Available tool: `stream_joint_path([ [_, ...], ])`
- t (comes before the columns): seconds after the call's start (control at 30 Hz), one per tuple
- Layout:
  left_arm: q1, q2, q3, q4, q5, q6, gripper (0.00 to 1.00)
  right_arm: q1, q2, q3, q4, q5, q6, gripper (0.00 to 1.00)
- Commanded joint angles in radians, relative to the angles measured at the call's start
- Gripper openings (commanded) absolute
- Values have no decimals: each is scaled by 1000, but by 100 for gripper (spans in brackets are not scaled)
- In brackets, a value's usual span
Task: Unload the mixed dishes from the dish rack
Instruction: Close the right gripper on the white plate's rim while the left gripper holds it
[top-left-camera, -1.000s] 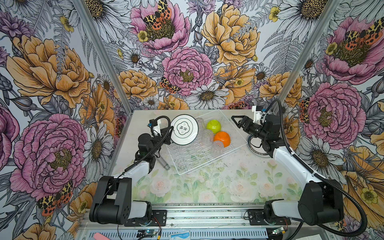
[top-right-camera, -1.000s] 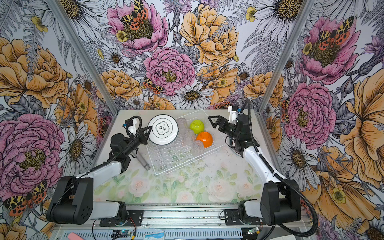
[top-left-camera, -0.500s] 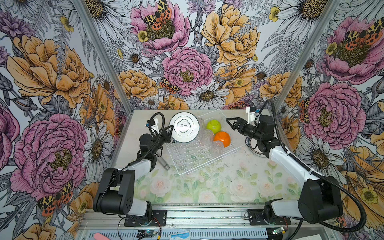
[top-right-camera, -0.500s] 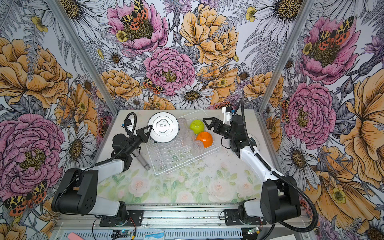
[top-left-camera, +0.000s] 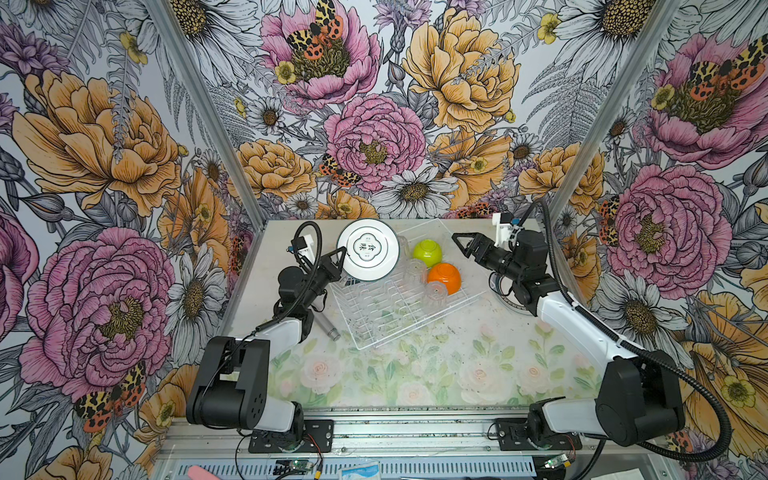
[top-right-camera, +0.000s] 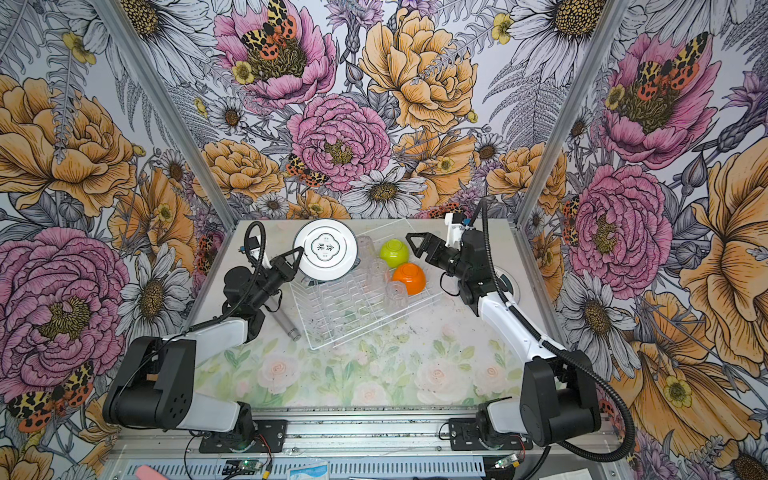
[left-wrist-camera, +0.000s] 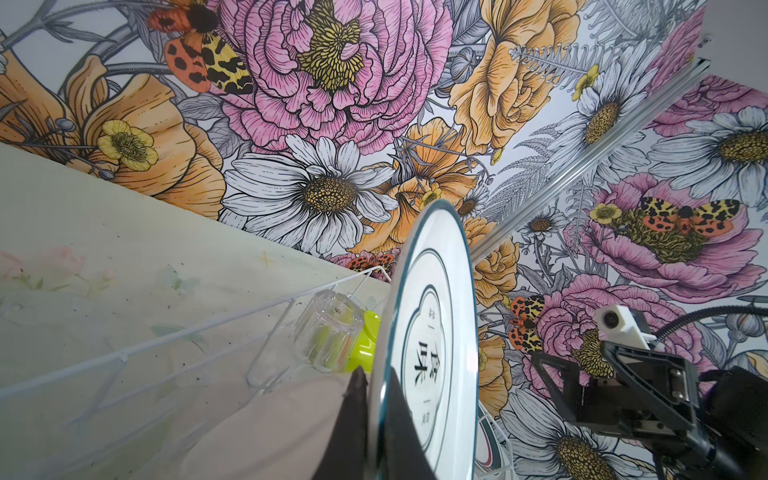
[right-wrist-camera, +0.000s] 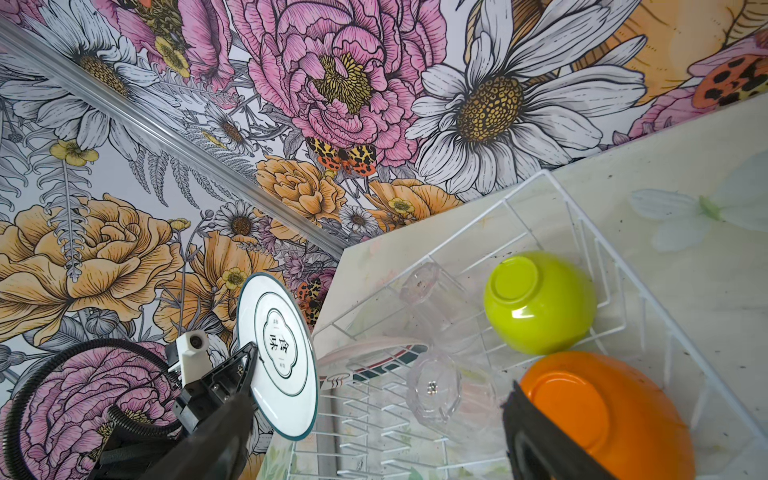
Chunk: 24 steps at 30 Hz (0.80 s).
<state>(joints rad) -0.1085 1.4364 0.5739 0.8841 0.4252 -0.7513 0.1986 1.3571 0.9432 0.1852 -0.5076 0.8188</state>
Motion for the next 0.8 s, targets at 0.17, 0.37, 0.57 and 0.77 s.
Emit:
stream_joint_path([
  [0.17, -86, 2, 66, 49, -66, -83, 0, 34, -1, -29, 116, 66, 65, 95],
  [0.37, -146, 19, 104, 54, -122, -179, 0, 77, 11, -27, 147, 120, 88, 95],
  [0.57, -211, 52, 140, 55, -189, -252, 0, 120, 26, -56, 237, 173, 131, 95],
  [0.77, -267, 108, 198, 87, -209, -289, 0, 153, 64, -46, 294, 166, 158, 90],
])
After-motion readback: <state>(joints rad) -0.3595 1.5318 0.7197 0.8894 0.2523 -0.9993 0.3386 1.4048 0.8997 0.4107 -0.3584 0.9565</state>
